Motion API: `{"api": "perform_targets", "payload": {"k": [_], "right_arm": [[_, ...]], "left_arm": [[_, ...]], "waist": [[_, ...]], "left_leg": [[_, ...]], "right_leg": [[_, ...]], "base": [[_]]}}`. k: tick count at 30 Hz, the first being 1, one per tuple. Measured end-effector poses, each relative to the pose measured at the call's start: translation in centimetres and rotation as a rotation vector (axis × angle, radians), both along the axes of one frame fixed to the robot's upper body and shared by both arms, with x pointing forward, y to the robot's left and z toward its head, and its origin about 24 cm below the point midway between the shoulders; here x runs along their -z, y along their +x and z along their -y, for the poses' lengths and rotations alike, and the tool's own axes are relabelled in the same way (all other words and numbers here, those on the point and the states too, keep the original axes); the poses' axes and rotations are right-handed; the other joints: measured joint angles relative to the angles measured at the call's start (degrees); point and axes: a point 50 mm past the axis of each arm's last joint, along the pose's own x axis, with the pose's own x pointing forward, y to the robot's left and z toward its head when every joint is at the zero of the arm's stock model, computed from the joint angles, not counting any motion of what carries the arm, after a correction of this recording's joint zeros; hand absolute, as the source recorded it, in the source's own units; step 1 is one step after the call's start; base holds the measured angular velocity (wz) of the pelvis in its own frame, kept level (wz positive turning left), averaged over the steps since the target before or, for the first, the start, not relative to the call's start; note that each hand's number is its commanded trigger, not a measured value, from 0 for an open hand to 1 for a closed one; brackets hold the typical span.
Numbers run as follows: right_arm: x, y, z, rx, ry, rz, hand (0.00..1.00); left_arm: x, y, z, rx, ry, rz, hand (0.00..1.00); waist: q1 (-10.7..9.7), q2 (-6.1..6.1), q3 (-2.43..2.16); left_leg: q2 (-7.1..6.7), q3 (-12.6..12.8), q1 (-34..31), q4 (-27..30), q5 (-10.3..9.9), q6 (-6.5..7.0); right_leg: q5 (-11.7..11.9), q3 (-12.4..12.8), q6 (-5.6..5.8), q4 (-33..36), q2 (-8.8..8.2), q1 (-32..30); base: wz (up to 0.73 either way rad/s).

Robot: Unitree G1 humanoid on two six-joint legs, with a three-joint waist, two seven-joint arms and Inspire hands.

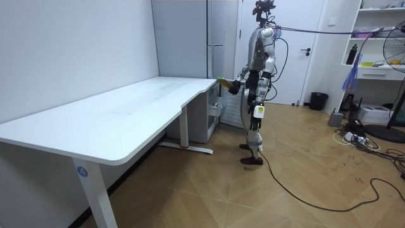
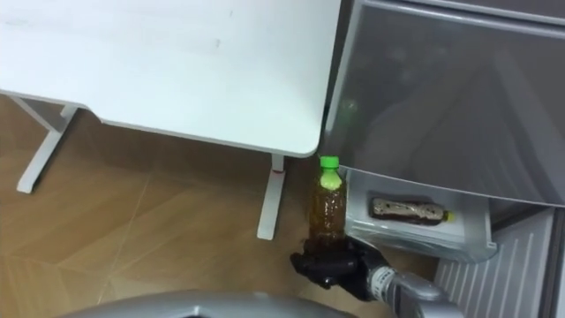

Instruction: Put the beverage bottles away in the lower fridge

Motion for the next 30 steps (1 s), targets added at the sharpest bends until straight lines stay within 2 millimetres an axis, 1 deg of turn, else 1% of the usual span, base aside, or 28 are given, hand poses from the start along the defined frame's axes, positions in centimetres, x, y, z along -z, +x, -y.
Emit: {"api": "perform_targets", "payload": {"k": [2,3,4,5,8,10,15,17,22,23,24,26,30], "right_arm": [[0.3,-0.3,0.1,0.016,-0.008,-0.023,1.00],[0.4,-0.4,0.2,0.024,-0.010,-0.031,1.00],[0.6,-0.5,0.3,0.047,-0.013,-0.045,1.00],[0.8,-0.5,0.4,0.059,-0.022,-0.053,1.00],[1.1,-1.0,0.7,0.077,-0.048,-0.078,1.00],[1.4,-1.4,0.9,0.091,-0.065,-0.099,1.00],[1.6,-1.8,1.1,0.121,-0.106,-0.118,1.00],[1.7,-1.9,1.2,0.164,-0.107,-0.125,1.00],[2.1,-2.3,1.6,0.288,-0.112,-0.148,1.00],[2.1,-2.3,1.7,0.298,-0.117,-0.151,1.00],[2.2,-2.4,1.9,0.309,-0.135,-0.156,1.00],[2.2,-2.4,2.1,0.328,-0.166,-0.160,1.00],[2.1,-2.0,2.6,0.376,-0.199,-0.156,1.00]], "left_arm": [[0.0,0.3,0.0,0.009,0.001,0.004,0.00],[0.0,0.4,0.0,0.017,0.001,0.005,0.00],[0.0,0.6,0.0,0.021,0.002,0.009,0.00],[0.0,0.7,0.1,0.025,0.002,0.012,0.00],[0.0,1.3,0.2,0.048,0.000,0.020,0.00],[0.1,1.6,0.3,0.076,0.004,0.021,0.00],[0.0,2.0,0.4,0.131,0.016,0.017,0.00],[0.0,2.1,0.6,0.151,0.015,0.022,0.00],[0.1,2.1,0.8,0.146,0.005,0.030,0.00],[0.1,2.1,0.8,0.146,0.006,0.032,0.00],[0.1,2.0,0.8,0.143,0.006,0.034,0.00],[0.1,2.1,0.9,0.142,0.004,0.039,0.00],[0.1,2.1,1.0,0.144,0.003,0.041,0.00]], "waist": [[-0.6,-0.29,0.09],[-0.7,-0.33,0.06],[-1.3,-0.52,0.05],[-1.5,-0.82,0.18],[-2.0,-0.99,-0.07],[-2.0,-1.16,-0.07],[-2.2,-0.66,-0.19],[-2.8,-0.26,-0.17],[-3.0,0.14,-0.26],[-3.1,0.13,-0.24],[-3.2,0.27,-0.05],[-3.2,0.19,0.04],[-3.2,0.22,-0.03]], "left_leg": [[-0.01,0.2,0.0,-0.1,0.0,0.00],[-0.02,0.2,0.0,-0.1,0.0,0.01],[-0.03,0.4,-0.1,-0.1,0.0,0.01],[-0.02,0.5,-0.1,-0.2,0.0,0.01],[0.03,0.6,-0.1,-0.2,0.0,0.01],[0.05,0.6,-0.2,-0.2,0.0,0.00],[0.12,0.6,-0.8,-0.2,0.0,-0.01],[0.11,0.5,-0.8,-0.2,0.0,-0.02],[0.10,0.6,-0.5,-0.2,0.0,-0.01],[0.10,0.6,-0.4,-0.2,0.0,-0.01],[0.10,0.6,-0.2,-0.4,0.0,-0.01],[0.10,0.7,0.1,-0.9,-0.1,-0.01],[0.13,0.9,0.1,-0.9,-0.1,-0.01]], "right_leg": [[0.0,0.0,0.00,0.0,0.00,-0.1],[0.0,0.0,0.01,0.0,-0.01,-0.2],[0.0,0.1,0.02,0.0,-0.01,-0.3],[0.0,0.1,0.02,0.0,-0.01,-0.4],[0.0,0.2,0.01,0.0,0.04,-0.5],[0.0,0.2,0.01,0.0,0.08,-0.6],[0.1,0.4,-0.07,0.2,0.18,-1.2],[0.1,0.3,-0.07,0.1,0.17,-1.2],[0.1,0.3,-0.06,0.1,0.14,-1.0],[0.1,0.3,-0.06,0.1,0.14,-0.9],[0.1,0.4,-0.06,0.1,0.15,-0.7],[0.1,0.5,-0.05,0.1,0.17,-0.5],[0.1,1.2,-0.05,0.2,0.27,-0.7]], "base": [[-0.04],[-0.04],[-0.04],[-0.05],[-0.01],[0.00],[0.00],[0.00],[0.00],[0.00],[0.00],[0.00],[-0.04]]}}
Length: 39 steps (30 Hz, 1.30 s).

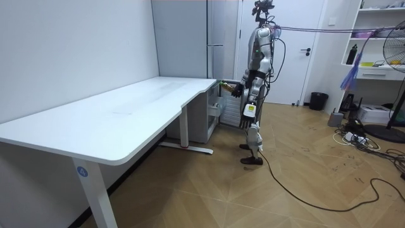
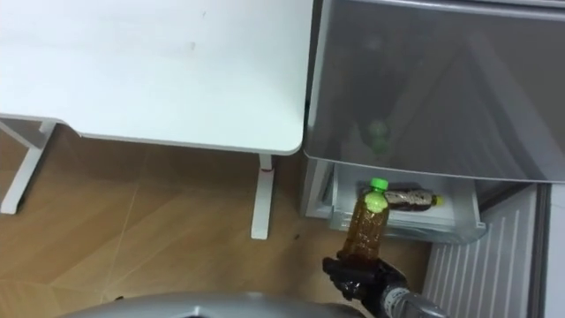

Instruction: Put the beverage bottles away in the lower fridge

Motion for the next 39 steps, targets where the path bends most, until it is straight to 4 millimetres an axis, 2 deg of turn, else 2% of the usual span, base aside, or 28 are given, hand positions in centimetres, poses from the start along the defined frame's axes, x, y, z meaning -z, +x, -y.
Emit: {"api": "perform_targets", "payload": {"k": [3,12,17,23,30,39], "right_arm": [[-0.2,0.8,0.1,0.084,-0.004,0.018,1.00],[-0.5,1.8,0.5,0.429,0.084,0.058,1.00],[-0.6,2.0,0.4,0.556,0.142,0.058,1.00],[-1.1,2.8,0.5,0.742,0.253,0.102,1.00],[-1.4,3.0,1.2,0.896,0.304,0.142,1.00],[-1.4,3.0,1.4,1.047,0.370,0.167,1.00]], "left_arm": [[0.0,-0.2,0.0,-0.001,0.000,-0.004,0.00],[0.1,-0.7,0.1,-0.002,-0.009,-0.011,0.00],[0.1,-1.0,0.1,0.009,-0.008,-0.022,0.00],[0.0,-2.0,0.1,0.052,0.003,-0.060,0.00],[0.1,-2.2,0.1,0.054,-0.004,-0.064,0.00],[0.1,-2.4,0.1,0.070,0.001,-0.076,0.00]], "waist": [[-0.2,0.14,-0.02],[-1.6,0.37,-0.03],[-1.8,0.72,0.00],[-3.1,1.53,0.06],[-2.8,2.26,0.01],[-2.2,2.24,0.04]], "left_leg": [[0.14,0.6,0.0,0.0,0.0,-0.04],[0.15,0.4,0.1,0.0,0.0,-0.08],[0.15,0.5,0.0,0.0,-0.1,-0.09],[0.15,0.7,0.1,0.1,-0.1,-0.09],[0.19,0.8,0.2,0.3,-0.1,-0.10],[0.12,1.0,0.0,0.6,-0.1,-0.10]], "right_leg": [[0.0,0.7,-0.05,0.0,0.23,-0.3],[0.0,0.4,-0.05,0.0,0.27,-0.2],[0.0,0.6,-0.05,0.0,0.31,-0.5],[0.0,0.8,-0.05,0.0,0.31,-0.5],[0.0,0.9,-0.05,0.3,0.31,-0.4],[0.0,1.3,-0.03,0.5,0.24,-0.7]], "base": [[-0.10],[0.00],[-0.01],[0.00],[0.00],[-0.01]]}}
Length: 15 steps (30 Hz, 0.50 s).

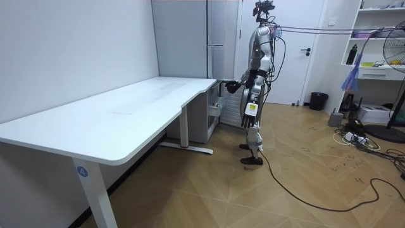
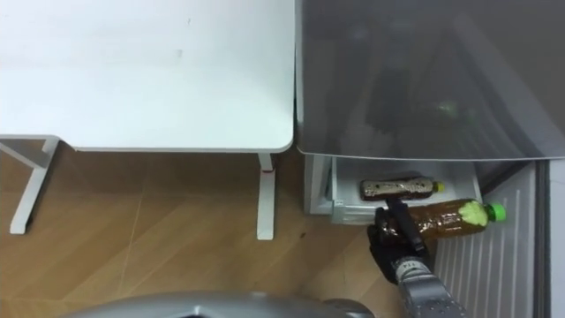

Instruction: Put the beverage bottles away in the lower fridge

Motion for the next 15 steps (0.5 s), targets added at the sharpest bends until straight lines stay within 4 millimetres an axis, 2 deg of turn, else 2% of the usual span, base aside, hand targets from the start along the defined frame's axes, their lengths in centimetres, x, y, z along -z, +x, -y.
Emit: {"api": "perform_targets", "payload": {"k": [15], "right_arm": [[0.6,-0.5,-1.3,0.042,0.060,-0.026,1.00]], "left_arm": [[0.0,-0.5,0.1,0.016,0.000,-0.034,0.00]], "waist": [[0.6,-0.35,-0.06]], "left_leg": [[-0.20,-0.6,0.1,0.4,0.0,0.01]], "right_leg": [[-0.1,-1.0,0.12,-0.7,-0.30,1.0]], "base": [[0.02]]}}
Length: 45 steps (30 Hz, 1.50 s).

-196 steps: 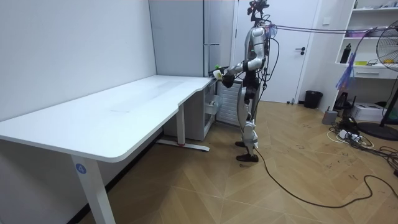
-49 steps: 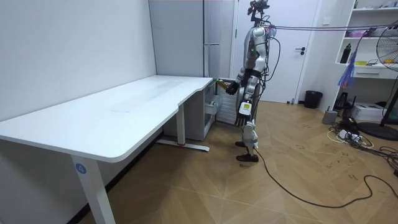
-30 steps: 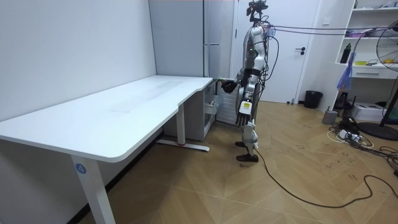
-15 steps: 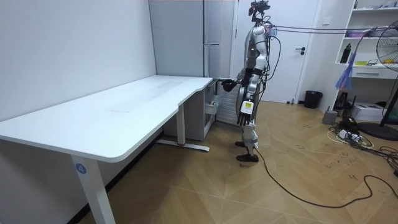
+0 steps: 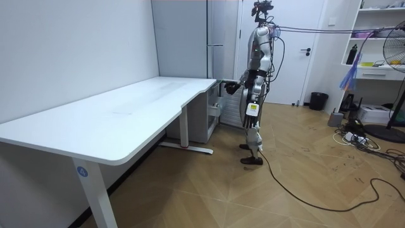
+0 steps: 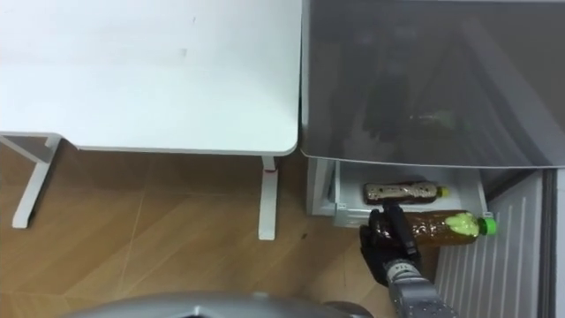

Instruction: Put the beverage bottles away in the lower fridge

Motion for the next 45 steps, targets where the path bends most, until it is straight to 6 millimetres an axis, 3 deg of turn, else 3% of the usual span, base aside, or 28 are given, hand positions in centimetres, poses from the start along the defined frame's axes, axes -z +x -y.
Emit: {"api": "perform_targets", "payload": {"k": [9,14,18,20,25,29,35,40,45], "right_arm": [[-0.1,0.4,0.2,0.002,-0.009,0.008,1.00],[-0.3,2.4,0.2,-0.015,-0.015,0.032,1.00],[-0.6,4.6,0.3,-0.022,-0.015,0.046,1.00],[-1.3,6.7,0.0,-0.043,-0.004,0.091,1.00],[-1.9,9.1,0.4,-0.040,-0.006,0.100,1.00],[-2.9,11.1,0.6,-0.029,0.001,0.136,1.00],[-4.9,13.9,2.6,-0.001,-0.032,0.167,1.00],[-5.8,14.9,3.6,0.002,-0.057,0.173,1.00],[-8.4,17.3,5.3,0.024,-0.089,0.236,1.00]], "left_arm": [[0.0,-0.3,0.0,0.039,-0.014,-0.023,0.00],[0.1,0.2,0.2,0.076,-0.035,-0.036,0.00],[0.1,1.5,0.3,0.096,-0.037,-0.011,0.00],[0.1,2.2,0.2,0.119,-0.035,-0.004,0.00],[-0.1,4.9,-0.2,0.139,-0.027,0.053,0.00],[-0.1,6.3,-0.2,0.153,-0.027,0.056,0.00],[-0.4,9.4,0.0,0.225,-0.023,0.100,0.00],[-0.3,9.5,0.4,0.280,-0.027,0.095,0.00],[-0.6,11.2,0.8,0.308,-0.048,0.123,0.00]], "waist": [[0.2,-0.50,0.02],[0.3,0.24,-0.05],[0.5,0.70,0.00],[0.1,0.99,0.03],[0.6,0.22,0.63],[0.5,0.86,0.90],[2.0,1.15,1.11],[3.2,0.84,1.35],[3.3,0.36,1.70]], "left_leg": [[-0.23,-1.5,-2.2,1.2,0.0,0.03],[-0.25,-2.0,-4.8,2.2,0.0,0.06],[-0.45,-2.7,-8.0,3.0,0.3,0.23],[-0.54,-3.1,-9.5,3.2,0.4,0.27],[-0.71,-4.2,-13.3,4.1,0.7,0.36],[-1.02,-4.2,-17.4,4.1,1.8,0.65],[-1.80,-4.7,-22.3,3.7,3.4,0.90],[-1.92,-4.6,-23.4,3.2,3.6,1.04],[-2.87,-4.8,-27.7,1.6,6.2,1.43]], "right_leg": [[-0.2,-1.3,0.06,0.2,-0.28,-0.9],[0.0,-1.7,-0.09,0.5,-0.38,-3.2],[0.0,-2.0,-0.09,1.5,-0.66,-6.0],[0.0,-2.9,-0.16,2.2,-0.90,-7.6],[0.4,-4.1,-0.37,2.3,-1.12,-10.5],[1.1,-4.5,-0.42,2.6,-1.51,-14.7],[1.1,-4.6,-0.43,4.8,-2.50,-20.8],[1.1,-5.2,-0.42,5.2,-2.89,-22.3],[1.1,-5.7,-0.43,7.8,-4.41,-28.2]], "base": [[0.10],[0.04],[0.06],[0.09],[0.13],[0.05],[0.03],[0.01],[0.08]]}}
